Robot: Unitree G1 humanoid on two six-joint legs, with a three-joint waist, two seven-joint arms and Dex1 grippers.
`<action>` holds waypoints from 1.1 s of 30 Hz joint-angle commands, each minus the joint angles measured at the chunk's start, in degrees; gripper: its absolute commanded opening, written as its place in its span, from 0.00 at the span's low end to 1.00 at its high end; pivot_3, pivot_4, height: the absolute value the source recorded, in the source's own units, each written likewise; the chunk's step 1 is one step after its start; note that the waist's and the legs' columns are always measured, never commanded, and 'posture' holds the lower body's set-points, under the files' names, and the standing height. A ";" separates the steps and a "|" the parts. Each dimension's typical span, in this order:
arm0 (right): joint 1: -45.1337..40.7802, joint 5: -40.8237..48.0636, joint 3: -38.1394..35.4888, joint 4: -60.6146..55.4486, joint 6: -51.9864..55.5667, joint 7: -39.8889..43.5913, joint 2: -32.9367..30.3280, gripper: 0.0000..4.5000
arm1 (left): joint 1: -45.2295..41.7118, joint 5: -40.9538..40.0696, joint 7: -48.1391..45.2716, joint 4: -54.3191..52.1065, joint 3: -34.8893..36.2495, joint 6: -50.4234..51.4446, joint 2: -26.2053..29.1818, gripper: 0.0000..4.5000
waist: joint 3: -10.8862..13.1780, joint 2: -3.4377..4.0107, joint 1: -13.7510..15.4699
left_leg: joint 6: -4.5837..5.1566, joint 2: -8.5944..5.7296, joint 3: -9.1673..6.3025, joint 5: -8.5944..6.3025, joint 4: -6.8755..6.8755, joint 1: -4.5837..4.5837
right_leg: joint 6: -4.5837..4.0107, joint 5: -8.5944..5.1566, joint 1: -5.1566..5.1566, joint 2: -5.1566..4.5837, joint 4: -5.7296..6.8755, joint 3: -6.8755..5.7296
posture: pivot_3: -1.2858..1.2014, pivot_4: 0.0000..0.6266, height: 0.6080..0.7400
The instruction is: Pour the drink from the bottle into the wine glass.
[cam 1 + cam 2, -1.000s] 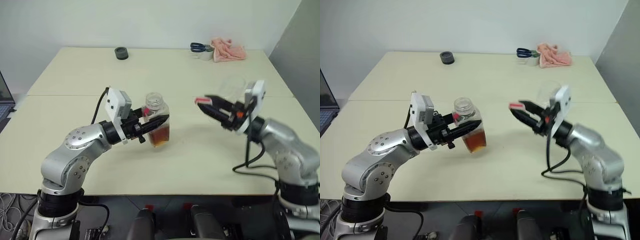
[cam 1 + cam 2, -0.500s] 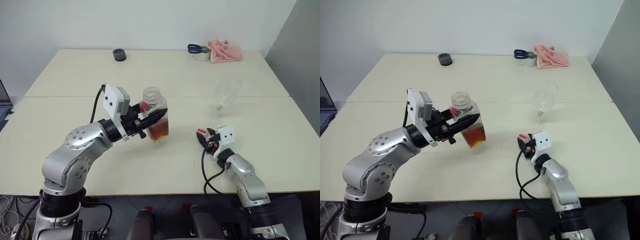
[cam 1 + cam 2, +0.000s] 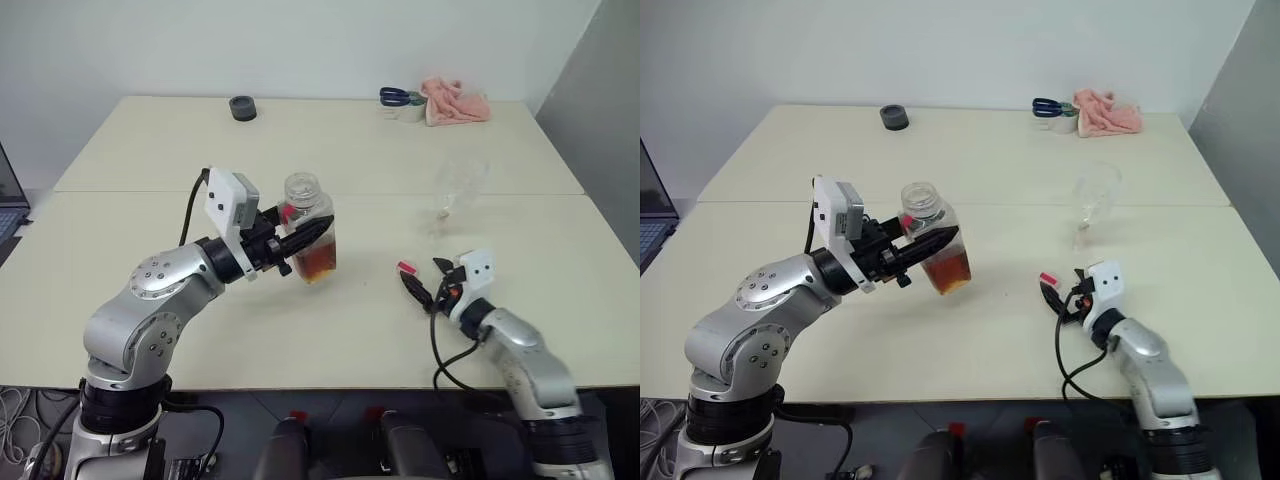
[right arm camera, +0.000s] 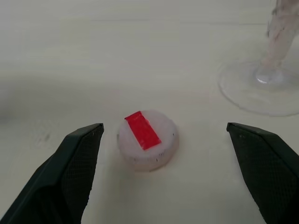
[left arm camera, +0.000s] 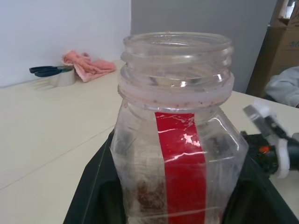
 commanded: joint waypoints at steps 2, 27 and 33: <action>-3.80 6.25 -0.48 -7.23 2.94 8.01 -3.82 1.00 | -1.46 1.31 0.68 0.72 2.37 -2.92 -0.11 0.41 | 0.00 0.00 -0.29 | 0.01 0.05 0.00 0.00 -0.01 0.02 | 0.00 0.00 0.00 0.06 0.00 0.00 | 0.52 0.24 1.00; -25.17 18.95 3.16 -7.09 10.15 16.24 -1.68 1.00 | -10.52 23.25 19.66 43.29 13.53 -32.37 -4.79 0.41 | -0.01 -0.02 0.19 | -0.01 -0.10 -0.22 0.01 0.08 -0.26 | -0.01 0.03 -0.11 -0.27 -0.01 -0.25 | 0.52 0.24 1.00; -24.97 19.31 2.70 -7.93 10.93 15.29 -1.12 1.00 | -10.64 23.14 17.60 48.64 13.58 -36.00 -4.50 0.41 | -0.01 -0.02 0.06 | -0.01 -0.12 -0.27 0.01 0.06 -0.24 | -0.01 0.03 -0.12 -0.20 0.01 -0.30 | 0.52 0.24 1.00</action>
